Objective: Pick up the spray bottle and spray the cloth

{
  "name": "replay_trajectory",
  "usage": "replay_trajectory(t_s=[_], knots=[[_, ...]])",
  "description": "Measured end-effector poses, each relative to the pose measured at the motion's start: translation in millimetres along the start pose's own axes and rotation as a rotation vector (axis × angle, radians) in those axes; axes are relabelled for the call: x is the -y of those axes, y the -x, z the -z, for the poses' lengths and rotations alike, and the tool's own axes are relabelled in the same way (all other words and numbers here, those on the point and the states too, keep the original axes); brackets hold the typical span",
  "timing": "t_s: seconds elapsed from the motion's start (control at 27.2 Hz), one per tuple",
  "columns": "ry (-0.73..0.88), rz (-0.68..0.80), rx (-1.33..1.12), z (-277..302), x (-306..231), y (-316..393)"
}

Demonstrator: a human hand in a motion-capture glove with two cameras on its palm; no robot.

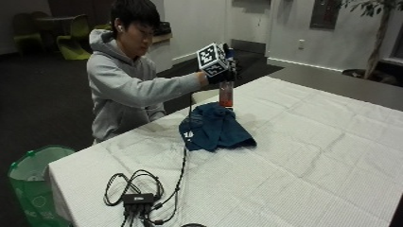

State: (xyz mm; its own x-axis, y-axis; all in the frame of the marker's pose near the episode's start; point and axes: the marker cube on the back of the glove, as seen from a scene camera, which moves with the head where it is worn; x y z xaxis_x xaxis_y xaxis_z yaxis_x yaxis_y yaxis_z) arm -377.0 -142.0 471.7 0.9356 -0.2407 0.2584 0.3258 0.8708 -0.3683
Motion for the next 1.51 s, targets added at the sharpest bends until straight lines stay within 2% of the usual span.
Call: replay_trajectory(t_s=[0.22,0.44,0.74,0.99,1.21,1.51], knots=[[-0.1,-0.07,0.289,-24.4,17.1,-3.5],[-0.183,-0.123,0.426,-60.4,28.3,-15.1],[-0.363,-0.26,0.451,-105.7,48.0,-54.9],[-0.446,-0.29,0.355,-132.0,68.5,-87.2],[-0.428,-0.288,0.294,-144.5,84.7,-107.8],[-0.303,-0.274,0.257,-135.4,77.9,-118.9]])
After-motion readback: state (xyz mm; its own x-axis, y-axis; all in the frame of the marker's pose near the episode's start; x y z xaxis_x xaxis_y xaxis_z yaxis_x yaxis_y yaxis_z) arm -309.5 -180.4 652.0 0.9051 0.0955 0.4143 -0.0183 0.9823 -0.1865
